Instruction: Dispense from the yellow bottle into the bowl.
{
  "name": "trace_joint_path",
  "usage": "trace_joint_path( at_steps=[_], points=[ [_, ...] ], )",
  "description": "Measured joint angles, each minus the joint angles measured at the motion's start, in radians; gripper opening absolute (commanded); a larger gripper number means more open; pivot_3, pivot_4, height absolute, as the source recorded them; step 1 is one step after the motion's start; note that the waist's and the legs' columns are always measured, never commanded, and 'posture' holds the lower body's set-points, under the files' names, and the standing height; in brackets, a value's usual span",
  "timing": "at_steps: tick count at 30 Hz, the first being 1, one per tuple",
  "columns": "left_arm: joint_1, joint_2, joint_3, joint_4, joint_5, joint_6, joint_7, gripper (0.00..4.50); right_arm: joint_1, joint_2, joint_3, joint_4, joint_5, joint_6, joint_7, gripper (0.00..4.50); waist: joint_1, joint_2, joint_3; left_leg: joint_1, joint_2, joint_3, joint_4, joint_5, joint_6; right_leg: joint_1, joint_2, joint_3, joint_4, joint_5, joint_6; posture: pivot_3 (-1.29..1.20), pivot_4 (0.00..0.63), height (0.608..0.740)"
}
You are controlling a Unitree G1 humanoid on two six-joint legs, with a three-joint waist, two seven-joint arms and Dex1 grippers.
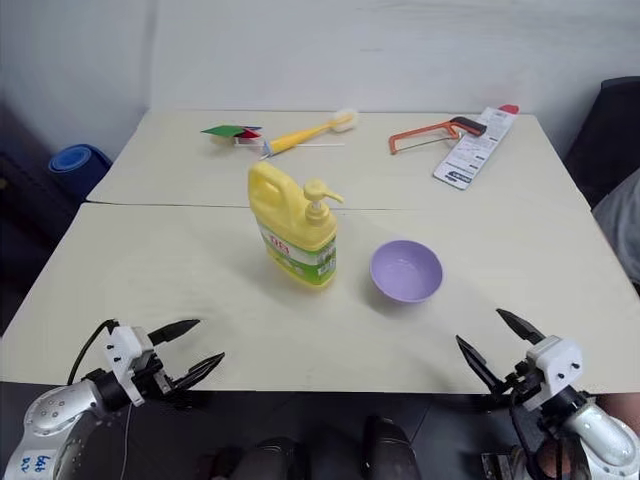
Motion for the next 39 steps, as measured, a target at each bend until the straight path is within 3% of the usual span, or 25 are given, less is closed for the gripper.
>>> trace_joint_path(
  at_steps=[5,9,12,16,21,37,39],
  points=[
    [-0.073,0.022,0.007,-0.082,-0.113,0.120,-0.008,4.50,-0.024,-0.045,0.046,-0.096,0.012,0.074,0.038,4.46,-0.003,0.000,0.000,0.000,0.000,0.000,0.001,0.000,-0.001,0.000,0.000,0.000,0.002,0.000,0.000,0.00,0.150,0.740],
    [-0.189,0.147,0.033,-0.165,-0.279,0.302,-0.078,4.50,-0.125,-0.115,0.119,-0.226,0.039,0.276,0.019,4.46,-0.005,0.001,0.000,0.000,0.001,0.000,0.001,0.001,-0.002,0.000,0.001,0.000,0.007,0.000,0.000,0.00,0.150,0.740],
    [-0.253,0.200,0.028,-0.193,-0.325,0.381,-0.125,4.50,-0.219,-0.136,0.197,-0.263,0.016,0.403,-0.011,4.46,-0.005,0.001,0.000,0.000,0.000,0.000,0.001,0.001,-0.002,-0.001,0.002,0.000,0.006,0.000,-0.001,0.00,0.150,0.740],
    [-0.281,0.206,-0.007,-0.193,-0.322,0.392,-0.197,4.50,-0.358,-0.154,0.328,-0.261,-0.067,0.604,-0.072,4.46,-0.005,0.001,0.000,-0.002,0.000,0.001,0.001,0.001,-0.002,-0.001,0.004,-0.001,0.005,0.000,-0.001,0.00,0.150,0.740],
    [-0.326,0.195,-0.046,-0.210,-0.308,0.388,-0.224,4.50,-0.506,-0.115,0.433,-0.199,-0.160,0.708,-0.138,4.46,-0.002,0.001,0.000,-0.002,-0.001,0.000,0.002,0.001,-0.002,-0.001,0.007,-0.003,0.006,0.000,-0.001,0.00,0.150,0.740],
    [-0.310,0.159,-0.077,-0.245,-0.252,0.385,-0.196,4.50,-0.581,-0.053,0.488,-0.096,-0.224,0.743,-0.113,4.46,-0.005,0.001,0.000,-0.003,-0.001,0.000,0.002,0.002,-0.002,-0.001,0.008,-0.007,0.005,0.000,0.000,0.00,0.150,0.740],
    [-0.321,0.159,-0.079,-0.245,-0.248,0.384,-0.195,4.50,-0.583,-0.044,0.500,-0.080,-0.226,0.742,-0.107,4.10,-0.005,0.001,0.000,-0.002,-0.001,0.000,0.002,0.002,-0.002,-0.001,0.008,-0.008,0.005,0.000,0.000,0.00,0.150,0.740]
  ],
)
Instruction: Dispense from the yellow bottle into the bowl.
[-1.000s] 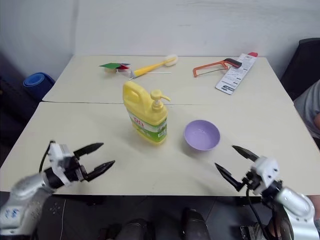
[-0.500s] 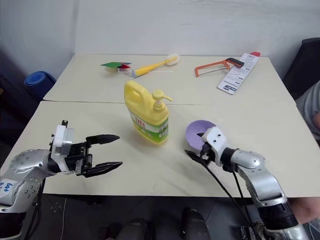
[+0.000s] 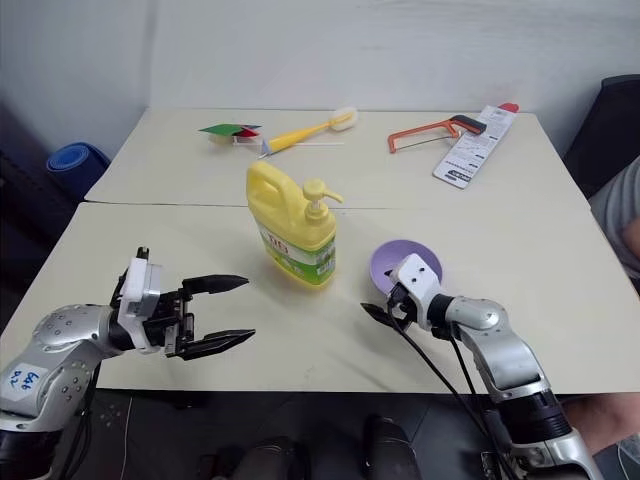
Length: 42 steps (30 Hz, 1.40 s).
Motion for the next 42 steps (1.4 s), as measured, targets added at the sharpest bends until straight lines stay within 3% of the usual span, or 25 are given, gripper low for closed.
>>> trace_joint_path(
  at_steps=[3,12,17,23,27,38,42],
  points=[
    [-0.008,0.000,0.000,0.000,0.002,0.000,0.004,4.50,-0.008,0.020,0.010,0.038,-0.015,-0.011,0.002,3.32,-0.001,0.000,0.000,0.000,0.000,0.000,0.000,0.000,0.000,0.000,0.000,0.000,0.000,0.000,0.000,0.00,0.150,0.740],
    [-0.009,0.000,0.002,-0.001,0.006,0.007,0.039,4.50,-0.023,0.040,0.010,0.059,-0.043,-0.034,0.005,0.10,-0.001,0.000,0.000,0.000,0.000,0.000,0.000,0.000,0.000,0.000,0.000,0.000,0.000,0.000,0.000,0.00,0.150,0.740],
    [-0.078,0.004,0.040,-0.015,-0.090,0.109,0.076,4.50,-0.034,-0.002,0.000,0.038,-0.022,-0.040,0.072,0.02,0.003,-0.001,0.000,-0.001,0.000,-0.002,0.000,0.000,0.000,0.000,-0.001,0.001,0.000,0.000,0.000,0.00,0.150,0.740],
    [-0.372,0.011,0.089,-0.003,-0.228,0.249,0.185,4.50,-0.030,-0.151,-0.053,-0.119,0.028,-0.018,0.182,0.02,0.006,-0.001,0.001,-0.003,-0.002,-0.004,0.002,0.001,0.000,0.001,-0.001,-0.001,0.000,0.000,0.001,0.00,0.150,0.740],
    [-0.595,-0.006,0.061,0.070,-0.227,0.284,0.236,3.66,-0.069,-0.202,-0.078,-0.205,0.052,-0.011,0.227,0.00,0.004,-0.003,0.001,0.000,-0.004,-0.002,0.001,0.001,0.000,0.002,0.000,-0.003,0.000,0.001,0.001,0.00,0.150,0.740],
    [-0.853,-0.161,-0.170,0.358,-0.008,0.207,0.140,0.17,-0.158,-0.238,-0.074,-0.327,0.100,0.101,0.258,0.00,0.006,-0.003,0.002,-0.002,-0.005,-0.002,0.001,0.002,-0.001,0.001,0.006,-0.003,-0.002,0.001,0.002,0.00,0.150,0.740],
    [-0.867,-0.192,-0.209,0.410,0.067,0.170,0.117,0.03,-0.167,-0.238,-0.074,-0.348,0.110,0.130,0.251,0.00,0.006,-0.004,0.002,-0.002,-0.005,-0.002,0.001,0.002,-0.001,0.001,0.006,-0.003,-0.002,0.001,0.002,0.00,0.150,0.740]
  ],
)
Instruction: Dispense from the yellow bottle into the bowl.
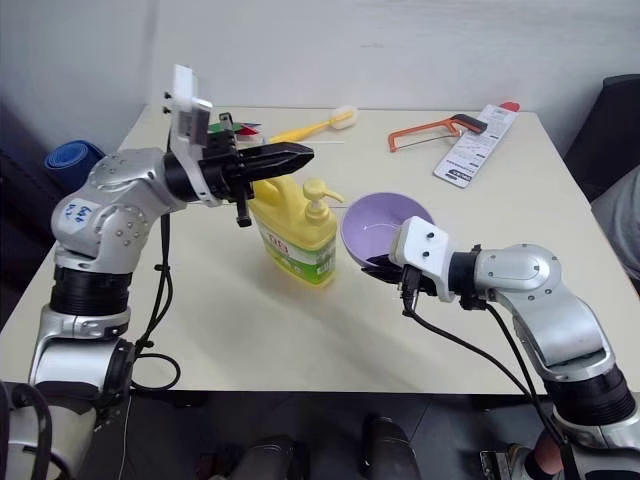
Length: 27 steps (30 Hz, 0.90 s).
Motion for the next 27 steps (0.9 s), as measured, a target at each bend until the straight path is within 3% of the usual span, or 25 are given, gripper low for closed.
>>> trace_joint_path(
  at_steps=[8,27],
  points=[
    [-0.006,-0.063,-0.037,0.053,0.074,-0.010,-0.025,0.03,-0.029,0.000,0.000,-0.030,0.009,0.026,-0.016,0.00,0.003,0.000,0.000,0.000,0.000,0.000,0.001,0.000,0.000,0.000,0.000,0.000,0.000,0.000,0.000,0.00,0.150,0.740],
    [-0.028,-0.063,-0.061,0.014,0.144,0.123,0.025,0.03,-0.029,0.000,-0.001,-0.093,0.065,0.132,-0.064,0.00,0.018,-0.003,-0.003,0.004,0.004,0.000,0.004,0.000,0.000,0.003,-0.001,0.003,0.005,0.000,0.000,0.00,0.150,0.740]
  ],
)
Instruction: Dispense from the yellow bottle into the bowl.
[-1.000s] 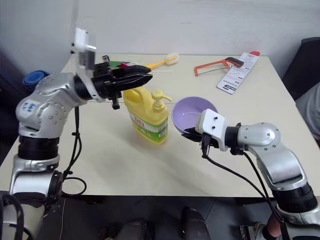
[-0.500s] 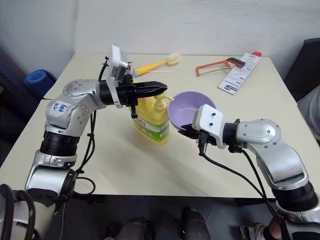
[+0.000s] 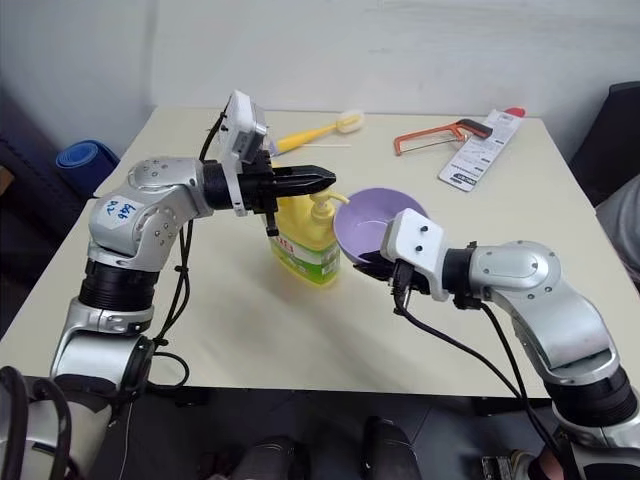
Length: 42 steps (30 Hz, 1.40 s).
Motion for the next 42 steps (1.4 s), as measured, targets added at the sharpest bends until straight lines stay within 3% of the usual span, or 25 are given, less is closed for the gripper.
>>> trace_joint_path(
  at_steps=[32,38,42],
  points=[
    [0.056,-0.015,-0.022,0.011,0.037,-0.005,0.021,0.03,0.009,0.000,-0.019,-0.005,0.022,-0.009,-0.033,0.00,0.004,-0.003,-0.030,0.006,0.001,-0.005,0.000,-0.001,0.001,0.008,-0.003,0.000,-0.003,-0.001,-0.001,0.00,0.150,0.740],
    [0.088,-0.045,0.051,0.002,-0.019,0.007,-0.009,0.03,0.048,-0.001,-0.034,-0.004,0.020,-0.034,-0.034,0.00,0.003,-0.003,-0.029,0.005,0.001,-0.007,-0.002,-0.001,0.001,0.010,-0.008,-0.002,-0.006,-0.001,-0.001,0.00,0.150,0.740],
    [0.099,0.017,0.124,0.004,-0.066,0.011,-0.049,0.03,0.154,-0.009,-0.039,0.045,-0.005,-0.116,-0.015,0.00,0.002,-0.003,-0.022,-0.003,-0.001,-0.005,-0.003,0.000,0.002,0.001,-0.006,-0.003,-0.005,0.000,0.000,0.00,0.150,0.740]
  ],
)
